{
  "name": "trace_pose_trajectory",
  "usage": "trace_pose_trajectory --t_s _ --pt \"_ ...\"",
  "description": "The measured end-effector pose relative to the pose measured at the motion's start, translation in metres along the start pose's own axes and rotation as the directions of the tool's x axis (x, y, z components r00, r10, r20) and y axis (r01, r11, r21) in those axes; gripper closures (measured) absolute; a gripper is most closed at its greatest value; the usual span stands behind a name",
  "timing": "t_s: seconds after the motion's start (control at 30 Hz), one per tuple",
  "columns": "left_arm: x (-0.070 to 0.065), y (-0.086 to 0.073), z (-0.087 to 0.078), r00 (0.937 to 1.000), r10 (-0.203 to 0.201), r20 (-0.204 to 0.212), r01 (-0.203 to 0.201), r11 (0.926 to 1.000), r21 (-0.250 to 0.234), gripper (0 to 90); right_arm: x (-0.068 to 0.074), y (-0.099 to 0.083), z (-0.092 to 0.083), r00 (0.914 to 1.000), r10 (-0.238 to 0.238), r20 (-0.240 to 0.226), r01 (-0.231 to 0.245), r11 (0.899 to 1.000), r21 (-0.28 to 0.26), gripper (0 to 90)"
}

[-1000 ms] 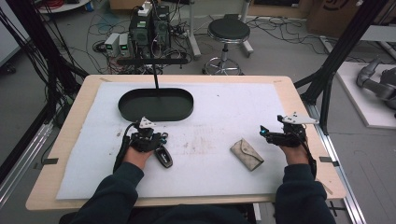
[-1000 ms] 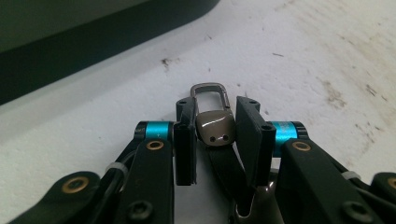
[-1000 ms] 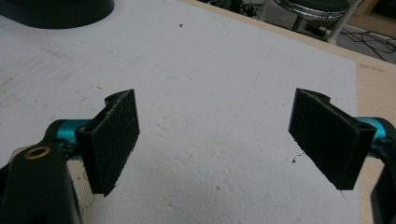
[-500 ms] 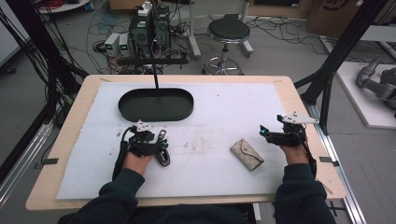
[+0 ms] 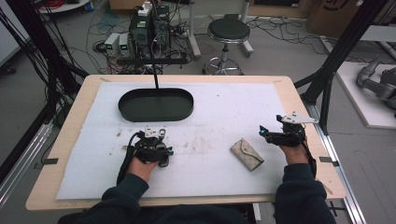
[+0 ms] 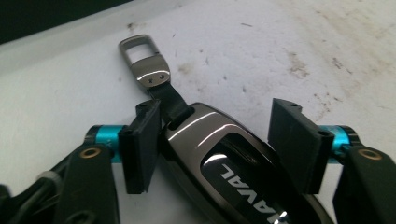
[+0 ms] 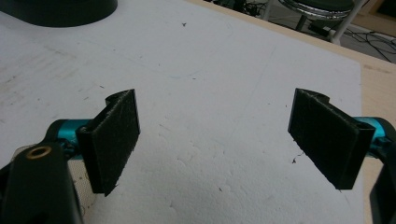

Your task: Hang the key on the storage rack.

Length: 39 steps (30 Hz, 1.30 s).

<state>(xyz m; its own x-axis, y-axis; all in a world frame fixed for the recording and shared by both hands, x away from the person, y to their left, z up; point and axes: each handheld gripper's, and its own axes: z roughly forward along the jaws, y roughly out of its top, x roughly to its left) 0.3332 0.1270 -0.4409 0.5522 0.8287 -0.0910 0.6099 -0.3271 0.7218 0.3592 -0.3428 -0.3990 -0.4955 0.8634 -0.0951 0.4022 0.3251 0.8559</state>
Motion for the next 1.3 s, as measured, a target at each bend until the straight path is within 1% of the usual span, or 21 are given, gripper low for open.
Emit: trace_pose_trajectory --t_s 0.03,0.1,0.13,0.17,0.27,0.37,0.47,0.5,0.63,0.73,0.77,0.8,0.83,0.87,0.93,0.97,1.03,1.07,1.17,1.23,1.3 --pt "0.0 0.0 0.0 1.0 0.0 0.0 0.0 1.0 0.0 40.3 0.0 0.0 0.0 1.0 -0.001 0.0 0.001 1.0 0.001 16.9" --pt "0.004 0.005 0.001 0.9989 0.044 0.016 -0.044 0.999 0.012 44.1 -0.001 -0.001 -0.001 1.0 -0.003 0.0 0.003 1.0 0.001 16.9" --pt "0.005 0.007 0.002 0.9972 0.075 0.009 -0.075 0.9971 0.013 44.1 -0.001 -0.001 -0.001 1.0 -0.003 0.0 0.003 1.0 0.001 16.9" --pt "0.009 0.01 0.002 0.9917 0.128 -0.01 -0.128 0.9918 -0.005 49.6 -0.001 -0.001 -0.001 1.0 -0.001 0.002 0.001 1.0 0.002 16.9" --pt "0.016 0.012 0.001 0.9868 0.162 -0.006 -0.162 0.9862 -0.035 55.9 0.0 -0.001 -0.001 1.0 -0.004 0.0 0.004 1.0 0.002 16.9" --pt "0.018 0.011 -0.002 0.993 0.116 -0.023 -0.116 0.9929 -0.024 54.8 0.0 -0.001 -0.001 1.0 -0.005 -0.001 0.005 1.0 0.004 16.9" --pt "0.014 0.009 -0.006 0.9948 0.085 -0.055 -0.086 0.9961 -0.017 45.1 0.0 -0.001 -0.001 1.0 -0.005 -0.002 0.005 1.0 0.003 16.9" --pt "0.013 0.004 -0.01 0.9965 0.044 -0.07 -0.046 0.9987 -0.021 42.2 0.0 -0.001 -0.001 1.0 -0.002 -0.002 0.002 1.0 0.003 16.9" --pt "0.014 -0.006 -0.01 0.9961 -0.026 -0.085 0.026 0.9996 0.004 35.9 -0.001 -0.001 0.0 1.0 -0.003 -0.003 0.003 1.0 0.004 16.9" --pt "0.01 -0.008 -0.008 0.995 -0.009 -0.1 0.01 0.9998 0.016 33.7 0.0 0.0 0.001 0.9999 -0.01 -0.005 0.01 1.0 0.001 16.9" --pt "0.009 -0.007 -0.007 0.9952 0.032 -0.093 -0.029 0.9992 0.029 34.2 0.0 0.0 0.001 1.0 -0.007 -0.007 0.007 1.0 0.001 16.9" --pt "0.009 -0.007 -0.007 0.9952 0.032 -0.093 -0.029 0.9992 0.029 38.5 0.0 0.0 0.001 1.0 -0.007 -0.007 0.007 1.0 0.001 16.9" --pt "0.011 -0.004 -0.008 0.9964 0.061 -0.059 -0.059 0.9976 0.037 44.5 0.0 0.0 0.001 1.0 -0.007 -0.007 0.007 1.0 0.008 16.9" --pt "0.015 -0.001 -0.008 0.9953 0.082 -0.051 -0.08 0.9955 0.05 47.4 0.0 0.0 0.002 0.9999 -0.011 -0.006 0.011 1.0 0.006 16.9" --pt "0.017 0.0 -0.007 0.9943 0.087 -0.062 -0.084 0.9952 0.049 48.1 0.001 0.0 0.002 0.9999 -0.01 -0.011 0.01 1.0 0.009 16.9" --pt "0.024 0.002 -0.005 0.995 0.069 -0.072 -0.066 0.9971 0.038 48.1 0.001 0.0 0.002 0.9999 -0.013 -0.01 0.013 1.0 0.009 16.9" --pt "0.027 0.002 -0.005 0.9933 0.071 -0.091 -0.069 0.9972 0.03 48.0 0.001 0.0 0.002 0.9999 -0.013 -0.011 0.013 1.0 0.01 16.9" --pt "0.032 0.001 -0.005 0.995 0.046 -0.089 -0.044 0.9988 0.022 47.9 0.001 0.0 0.002 0.9999 -0.011 -0.011 0.011 1.0 0.006 16.9" --pt "0.032 -0.001 -0.005 0.9945 0.038 -0.098 -0.036 0.9992 0.019 45.8 0.0 -0.001 0.002 0.9999 -0.007 -0.011 0.008 1.0 0.008 16.9" --pt "0.032 -0.003 -0.005 0.9913 0.018 -0.13 -0.016 0.9997 0.02 34.3 0.0 -0.001 0.002 0.9999 -0.007 -0.01 0.007 1.0 0.01 16.9" --pt "0.034 -0.005 -0.006 0.9908 -0.006 -0.135 0.009 0.9998 0.018 28.3 0.0 -0.001 0.002 0.9998 -0.009 -0.015 0.009 1.0 0.01 16.9"
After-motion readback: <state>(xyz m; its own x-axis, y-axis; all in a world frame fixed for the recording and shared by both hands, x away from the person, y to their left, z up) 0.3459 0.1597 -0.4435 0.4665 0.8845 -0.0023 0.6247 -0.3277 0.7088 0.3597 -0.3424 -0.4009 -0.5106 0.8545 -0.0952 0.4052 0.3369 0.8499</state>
